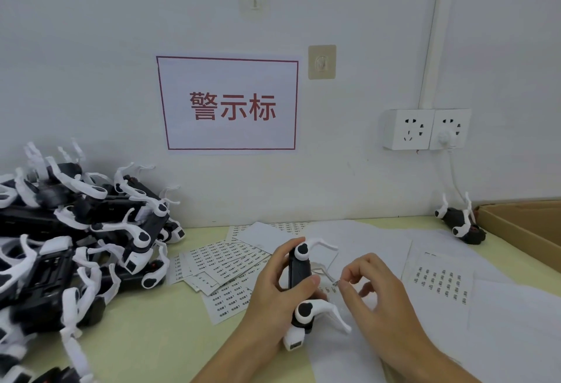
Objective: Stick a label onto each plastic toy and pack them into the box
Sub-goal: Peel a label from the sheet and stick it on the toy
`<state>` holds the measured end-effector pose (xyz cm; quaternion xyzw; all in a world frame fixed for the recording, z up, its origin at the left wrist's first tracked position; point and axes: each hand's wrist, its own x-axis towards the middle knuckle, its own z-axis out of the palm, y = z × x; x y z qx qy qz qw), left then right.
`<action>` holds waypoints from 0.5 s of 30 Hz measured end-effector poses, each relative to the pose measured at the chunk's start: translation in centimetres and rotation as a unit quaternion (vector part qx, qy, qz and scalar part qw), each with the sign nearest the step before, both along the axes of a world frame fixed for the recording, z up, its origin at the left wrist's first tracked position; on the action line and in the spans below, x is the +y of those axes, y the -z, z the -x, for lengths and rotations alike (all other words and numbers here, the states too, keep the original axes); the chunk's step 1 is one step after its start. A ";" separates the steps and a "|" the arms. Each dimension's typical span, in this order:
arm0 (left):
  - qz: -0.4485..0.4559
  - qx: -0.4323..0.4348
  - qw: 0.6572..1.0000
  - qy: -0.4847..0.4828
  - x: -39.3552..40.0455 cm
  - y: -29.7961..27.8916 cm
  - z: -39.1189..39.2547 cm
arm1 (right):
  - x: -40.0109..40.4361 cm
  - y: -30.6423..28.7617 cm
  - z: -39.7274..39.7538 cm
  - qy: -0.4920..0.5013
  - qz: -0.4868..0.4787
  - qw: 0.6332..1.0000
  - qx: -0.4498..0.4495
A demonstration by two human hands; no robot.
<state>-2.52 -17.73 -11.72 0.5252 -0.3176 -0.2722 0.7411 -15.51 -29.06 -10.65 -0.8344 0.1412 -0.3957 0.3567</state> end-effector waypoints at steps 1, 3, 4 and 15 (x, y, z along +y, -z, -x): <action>0.003 0.001 1.000 0.003 0.0 0.0 0.0 | 0.0 -0.6 0.1 -0.006 0.010 1.000 -0.003; -0.002 -0.002 1.000 0.004 0.0 0.1 -0.1 | -0.2 -2.1 0.2 -0.017 0.031 0.999 0.007; -0.007 -0.007 1.000 0.003 0.0 0.2 -0.2 | -0.5 -3.0 0.4 -0.023 0.038 0.999 0.022; -0.018 -0.029 0.999 0.021 0.2 0.1 -0.1 | -3.0 -8.5 1.5 -0.113 0.064 0.952 0.278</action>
